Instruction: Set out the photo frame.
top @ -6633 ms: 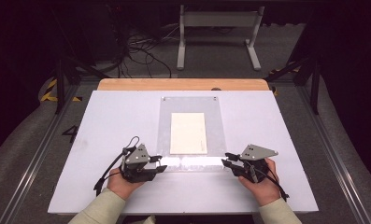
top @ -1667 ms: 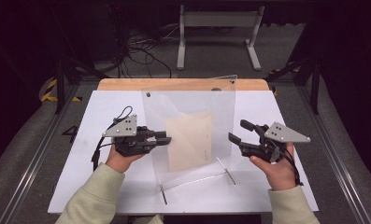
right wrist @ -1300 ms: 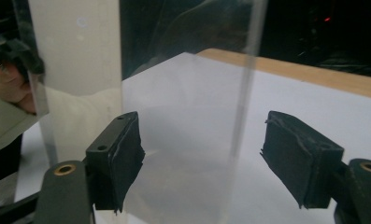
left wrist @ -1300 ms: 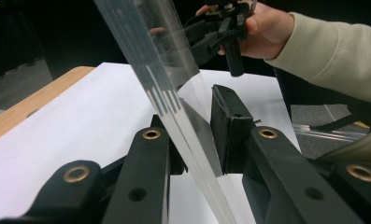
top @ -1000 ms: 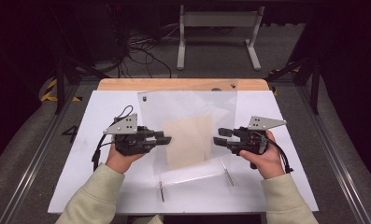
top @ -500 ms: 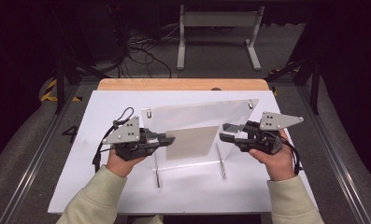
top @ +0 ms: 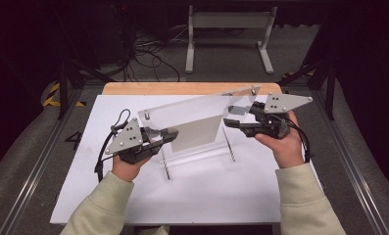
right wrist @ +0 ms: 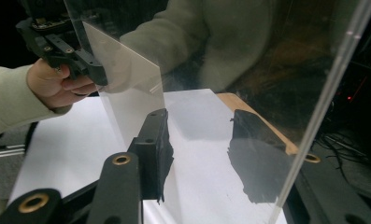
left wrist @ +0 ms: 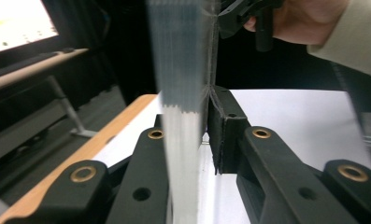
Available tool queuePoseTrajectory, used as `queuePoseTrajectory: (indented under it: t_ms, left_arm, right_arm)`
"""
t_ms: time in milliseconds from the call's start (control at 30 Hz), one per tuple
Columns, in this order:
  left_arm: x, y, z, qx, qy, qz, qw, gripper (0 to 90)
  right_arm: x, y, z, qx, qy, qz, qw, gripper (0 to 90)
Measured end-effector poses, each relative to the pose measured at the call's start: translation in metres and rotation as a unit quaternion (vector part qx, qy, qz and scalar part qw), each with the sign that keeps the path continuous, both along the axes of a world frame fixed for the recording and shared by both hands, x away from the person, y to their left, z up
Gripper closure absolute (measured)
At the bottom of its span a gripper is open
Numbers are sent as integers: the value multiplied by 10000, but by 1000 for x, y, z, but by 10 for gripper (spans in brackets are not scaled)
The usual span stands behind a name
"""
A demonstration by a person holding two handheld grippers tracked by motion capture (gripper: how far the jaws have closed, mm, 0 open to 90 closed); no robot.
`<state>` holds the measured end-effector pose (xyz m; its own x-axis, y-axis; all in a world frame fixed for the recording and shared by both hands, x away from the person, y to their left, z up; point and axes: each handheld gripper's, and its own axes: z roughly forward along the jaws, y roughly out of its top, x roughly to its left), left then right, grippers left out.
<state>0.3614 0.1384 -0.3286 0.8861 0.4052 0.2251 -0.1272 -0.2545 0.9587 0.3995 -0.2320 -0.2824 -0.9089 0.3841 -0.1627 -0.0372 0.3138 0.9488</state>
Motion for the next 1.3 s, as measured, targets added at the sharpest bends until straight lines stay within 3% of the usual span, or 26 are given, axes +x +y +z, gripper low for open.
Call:
queuePoseTrajectory:
  t_ms: [133, 167, 233, 333, 500, 567, 600, 700, 767, 800, 833, 1067, 1167, 1233, 1300]
  left_arm:
    - [8, -1, -6, 119, -18, 180, 9998, 789]
    - [12, -2, -12, 268, -23, 229, 9994, 786]
    - [16, -1, -19, 295, 12, 212, 9993, 780]
    - [18, 2, -20, 223, 107, 237, 9994, 761]
    - [18, 1, -20, 230, 143, 300, 9992, 746]
    - [19, 1, -21, 261, 185, 361, 9988, 735]
    - [19, 1, -21, 228, 230, 376, 9988, 705]
    - [20, 5, -20, 102, 314, 326, 9989, 647]
    - [21, 8, -20, 16, 409, 296, 9987, 631]
    - [21, 10, -20, 41, 435, 342, 9985, 624]
    - [21, 10, -20, 41, 435, 342, 9985, 618]
    - [14, 22, -20, 163, 533, 409, 9976, 584]
    - [10, 27, -20, 287, 596, 415, 9969, 597]
    - [8, 31, -23, 422, 698, 452, 9956, 598]
    - [8, 35, -28, 634, 877, 508, 9928, 600]
  right_arm:
    - [14, 5, -5, -148, -130, -52, 9998, 518]
    - [21, 6, -11, -301, -122, -150, 9994, 501]
    - [24, 8, -19, -465, -12, -225, 9987, 499]
    - [25, 8, -25, -360, -42, -143, 9992, 505]
    - [26, 12, -25, -295, 51, -316, 9991, 455]
    - [25, 12, -26, -311, 99, -454, 9984, 419]
    - [25, 10, -26, -298, 149, -592, 9977, 360]
    - [23, 5, -30, -88, 155, -781, 9968, 334]
    - [19, -1, -35, 10, 167, -983, 9950, 335]
    - [14, -8, -39, 5, 142, -1206, 9926, 335]
    - [14, -8, -39, 5, 142, -1206, 9926, 335]
    - [-18, -27, -50, 46, -30, -1739, 9847, 352]
    - [-35, -32, -59, 126, -11, -1947, 9808, 510]
    - [-42, -33, -66, 184, 18, -2102, 9775, 548]
    - [-50, -30, -78, 71, 173, -2291, 9732, 569]
